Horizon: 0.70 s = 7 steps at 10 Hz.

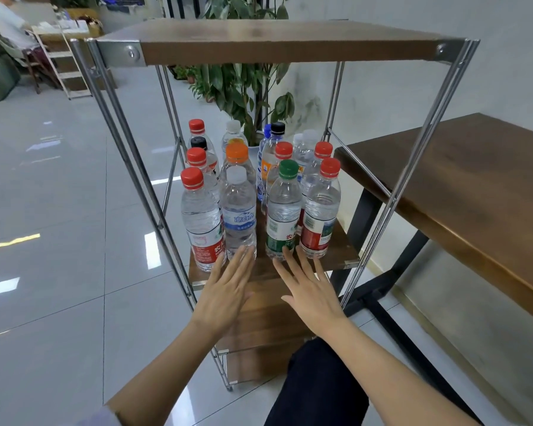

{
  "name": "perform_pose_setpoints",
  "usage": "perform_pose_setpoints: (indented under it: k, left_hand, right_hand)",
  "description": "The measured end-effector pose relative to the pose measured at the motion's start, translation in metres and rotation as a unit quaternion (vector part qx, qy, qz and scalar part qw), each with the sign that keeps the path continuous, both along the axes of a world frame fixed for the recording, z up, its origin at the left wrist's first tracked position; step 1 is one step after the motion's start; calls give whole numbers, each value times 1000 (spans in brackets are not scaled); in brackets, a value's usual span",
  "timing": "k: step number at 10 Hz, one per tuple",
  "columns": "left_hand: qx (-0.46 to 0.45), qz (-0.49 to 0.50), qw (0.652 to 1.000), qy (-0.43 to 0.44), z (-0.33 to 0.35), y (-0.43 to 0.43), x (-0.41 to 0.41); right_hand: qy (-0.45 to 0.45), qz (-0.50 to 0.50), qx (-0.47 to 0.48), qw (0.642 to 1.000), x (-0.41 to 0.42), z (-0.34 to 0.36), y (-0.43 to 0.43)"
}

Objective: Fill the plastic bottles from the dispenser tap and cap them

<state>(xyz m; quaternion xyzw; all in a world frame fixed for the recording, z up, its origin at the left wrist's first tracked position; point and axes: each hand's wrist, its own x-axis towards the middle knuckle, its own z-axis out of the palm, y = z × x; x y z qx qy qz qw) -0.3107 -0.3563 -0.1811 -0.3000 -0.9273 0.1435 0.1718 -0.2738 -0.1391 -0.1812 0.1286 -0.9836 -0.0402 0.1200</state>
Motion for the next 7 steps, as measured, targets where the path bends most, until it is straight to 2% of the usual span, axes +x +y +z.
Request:
perform_pose_setpoints:
  k: [1,3,5,7]
  left_hand:
    - [23,-7,1000,-4,4,4,3]
    - [134,-51,990,-11,29,18,10]
    - [126,-80,978,-148,67,39,21]
    - [134,-159,962,-178,116,80,44]
  right_hand:
    - [-12,4,-5,1000,1,4,-1]
    - [-27,22,-7,999,6,22,6]
    - [-92,-20,-6,996,35,64,20]
    - [-103,-96,-20,990,87,108,43]
